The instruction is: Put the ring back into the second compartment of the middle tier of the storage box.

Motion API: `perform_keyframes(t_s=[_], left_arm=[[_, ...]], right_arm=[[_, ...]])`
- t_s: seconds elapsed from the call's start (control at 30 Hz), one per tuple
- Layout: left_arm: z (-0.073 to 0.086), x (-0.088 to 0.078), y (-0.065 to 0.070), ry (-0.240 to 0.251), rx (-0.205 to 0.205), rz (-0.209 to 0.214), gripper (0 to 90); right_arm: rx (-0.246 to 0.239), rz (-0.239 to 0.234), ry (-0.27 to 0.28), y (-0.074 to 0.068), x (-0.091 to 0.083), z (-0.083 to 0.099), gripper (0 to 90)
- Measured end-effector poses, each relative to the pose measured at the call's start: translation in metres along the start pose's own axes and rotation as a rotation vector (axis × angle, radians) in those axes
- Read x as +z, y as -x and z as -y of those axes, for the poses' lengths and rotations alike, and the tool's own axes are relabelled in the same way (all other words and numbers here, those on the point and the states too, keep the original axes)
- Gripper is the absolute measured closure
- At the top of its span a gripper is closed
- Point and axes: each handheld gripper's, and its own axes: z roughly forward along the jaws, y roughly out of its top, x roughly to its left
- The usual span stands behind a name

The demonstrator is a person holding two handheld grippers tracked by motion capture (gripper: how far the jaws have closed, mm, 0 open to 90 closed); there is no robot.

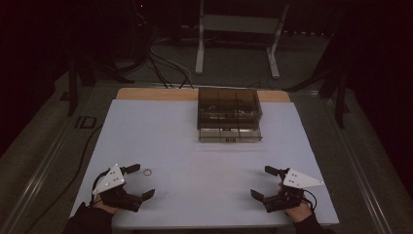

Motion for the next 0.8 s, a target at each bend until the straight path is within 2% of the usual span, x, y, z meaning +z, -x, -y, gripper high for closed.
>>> perform_keyframes(t_s=[0.3,0.37,0.57,0.8], left_arm=[[-0.001,0.005,0.001,-0.019,0.018,0.018,0.8],[-0.001,0.007,0.002,-0.028,0.025,0.034,0.8],[0.001,0.011,0.006,-0.064,0.044,0.075,0.8],[-0.002,0.012,0.009,-0.066,0.055,0.098,0.8]], right_arm=[[-0.007,0.017,-0.004,-0.001,-0.003,0.001,0.0],[-0.013,0.027,-0.022,-0.002,-0.002,0.002,0.0],[-0.016,0.025,-0.018,-0.004,-0.002,0.001,0.0],[-0.017,0.026,-0.020,-0.004,-0.002,0.001,0.0]])
